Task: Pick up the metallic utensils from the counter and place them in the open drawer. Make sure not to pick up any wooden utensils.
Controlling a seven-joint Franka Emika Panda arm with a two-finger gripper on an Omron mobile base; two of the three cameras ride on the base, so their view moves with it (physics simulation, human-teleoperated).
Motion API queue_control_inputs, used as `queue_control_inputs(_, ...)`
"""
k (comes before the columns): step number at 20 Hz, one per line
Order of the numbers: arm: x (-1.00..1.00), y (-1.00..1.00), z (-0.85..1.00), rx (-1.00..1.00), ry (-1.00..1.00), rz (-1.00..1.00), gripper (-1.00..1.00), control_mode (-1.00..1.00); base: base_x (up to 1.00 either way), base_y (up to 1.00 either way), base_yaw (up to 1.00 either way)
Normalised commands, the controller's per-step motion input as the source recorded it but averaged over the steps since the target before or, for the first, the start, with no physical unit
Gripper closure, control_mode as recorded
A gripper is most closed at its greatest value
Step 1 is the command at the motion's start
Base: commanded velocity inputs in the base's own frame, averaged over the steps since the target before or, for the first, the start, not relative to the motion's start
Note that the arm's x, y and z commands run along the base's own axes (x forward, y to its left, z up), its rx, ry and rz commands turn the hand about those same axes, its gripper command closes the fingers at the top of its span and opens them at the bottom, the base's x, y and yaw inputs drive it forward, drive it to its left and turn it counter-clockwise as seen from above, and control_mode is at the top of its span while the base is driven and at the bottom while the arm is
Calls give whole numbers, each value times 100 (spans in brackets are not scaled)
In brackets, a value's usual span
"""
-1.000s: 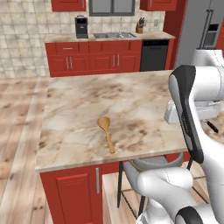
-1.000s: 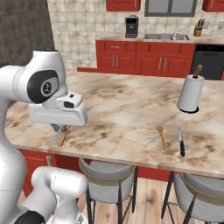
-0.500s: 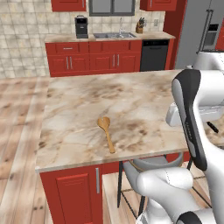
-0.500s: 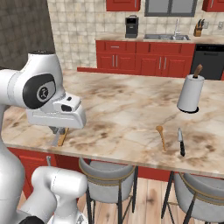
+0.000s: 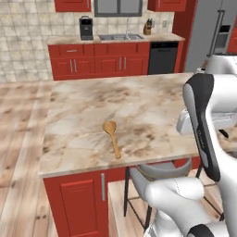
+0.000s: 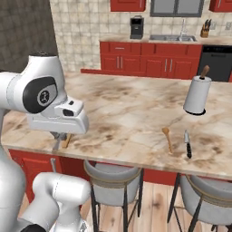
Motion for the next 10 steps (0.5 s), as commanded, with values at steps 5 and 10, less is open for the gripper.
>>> queue_control_inputs(5,0,0,0,0,0,0,100,100,-26,93,-15)
queue_control_inputs(10,0,0,0,0,0,0,100,100,0,100,-33)
